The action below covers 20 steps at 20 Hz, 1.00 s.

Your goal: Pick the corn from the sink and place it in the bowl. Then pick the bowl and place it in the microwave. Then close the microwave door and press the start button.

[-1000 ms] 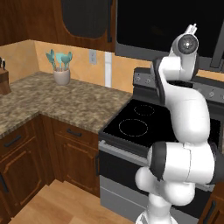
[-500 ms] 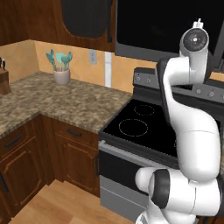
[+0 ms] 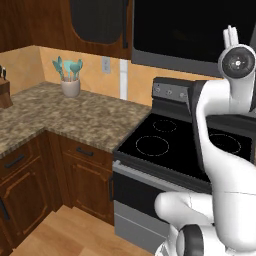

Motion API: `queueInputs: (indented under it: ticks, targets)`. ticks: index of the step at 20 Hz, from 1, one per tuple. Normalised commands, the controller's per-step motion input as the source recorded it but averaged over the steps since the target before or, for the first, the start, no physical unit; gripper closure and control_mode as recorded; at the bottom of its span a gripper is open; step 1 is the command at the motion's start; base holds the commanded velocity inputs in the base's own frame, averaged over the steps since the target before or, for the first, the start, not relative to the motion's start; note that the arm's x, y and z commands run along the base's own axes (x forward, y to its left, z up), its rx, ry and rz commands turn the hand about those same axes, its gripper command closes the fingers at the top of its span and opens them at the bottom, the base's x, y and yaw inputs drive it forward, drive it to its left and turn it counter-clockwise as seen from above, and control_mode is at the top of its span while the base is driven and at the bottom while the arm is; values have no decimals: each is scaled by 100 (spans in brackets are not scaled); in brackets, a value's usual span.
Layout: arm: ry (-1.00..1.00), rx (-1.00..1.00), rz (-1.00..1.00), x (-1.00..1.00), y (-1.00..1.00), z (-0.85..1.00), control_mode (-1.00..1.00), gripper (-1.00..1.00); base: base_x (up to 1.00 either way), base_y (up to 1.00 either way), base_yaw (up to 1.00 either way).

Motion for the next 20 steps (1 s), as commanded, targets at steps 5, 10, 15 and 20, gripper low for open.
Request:
queueInputs:
  ticks: [5, 10, 15, 20]
  targets:
    - [17, -34, 13, -75, -11, 0, -100, -100, 0, 0, 0]
    - [17, -32, 12, -65, -22, 1, -100, 100, 0, 0, 0]
    - [9, -28, 7, -65, -33, 10, -100, 100, 0, 0, 0]
    - [4, -38, 1, -53, -22, 5, -100, 100, 0, 0, 0]
